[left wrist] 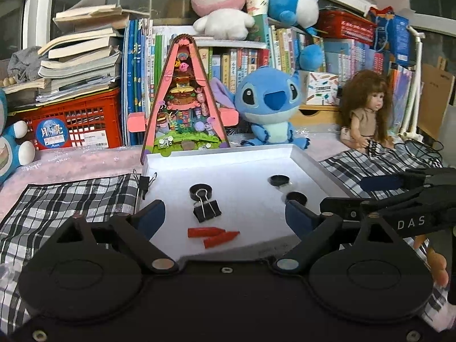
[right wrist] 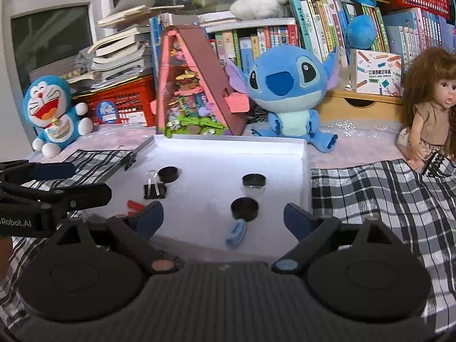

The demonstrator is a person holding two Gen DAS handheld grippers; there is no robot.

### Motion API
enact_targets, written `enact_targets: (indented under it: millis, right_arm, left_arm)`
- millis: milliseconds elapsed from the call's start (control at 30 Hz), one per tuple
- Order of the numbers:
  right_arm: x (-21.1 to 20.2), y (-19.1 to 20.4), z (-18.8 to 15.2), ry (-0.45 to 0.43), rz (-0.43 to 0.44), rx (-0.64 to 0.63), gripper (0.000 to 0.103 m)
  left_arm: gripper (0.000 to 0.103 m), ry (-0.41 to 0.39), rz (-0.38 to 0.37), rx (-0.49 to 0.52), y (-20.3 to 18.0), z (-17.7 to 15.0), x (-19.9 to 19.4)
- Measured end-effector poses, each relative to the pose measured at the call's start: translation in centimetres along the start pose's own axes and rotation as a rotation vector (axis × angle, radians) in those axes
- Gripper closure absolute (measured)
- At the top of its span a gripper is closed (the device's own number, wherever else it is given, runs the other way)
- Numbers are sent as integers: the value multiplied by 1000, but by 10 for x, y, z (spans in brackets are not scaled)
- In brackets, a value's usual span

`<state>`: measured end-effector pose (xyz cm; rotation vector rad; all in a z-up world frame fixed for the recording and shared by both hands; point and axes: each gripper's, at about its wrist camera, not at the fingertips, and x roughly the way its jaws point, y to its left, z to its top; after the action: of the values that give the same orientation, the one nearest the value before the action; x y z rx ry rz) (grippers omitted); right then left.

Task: Organize rigid objects
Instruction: 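Move both grippers back toward the remaining objects on the cloth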

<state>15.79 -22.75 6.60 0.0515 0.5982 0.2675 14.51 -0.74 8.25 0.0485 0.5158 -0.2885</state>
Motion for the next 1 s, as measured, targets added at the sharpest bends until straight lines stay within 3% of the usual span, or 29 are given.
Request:
enact_targets:
  millis: [300,633,1000]
  right_arm:
    - [-30,16,-19,-55,7,-53,0]
    - [-54,22,-41,-84,10,-81,0]
    - [-65,28,-70,-67,11,-95,0]
  left_arm:
    - [12,-25,-44,-20,-6,-27,-31]
    - [13,-25,-9,-41,-6,-55,-52]
    - [16,27,7,-81,-2,-82,-53]
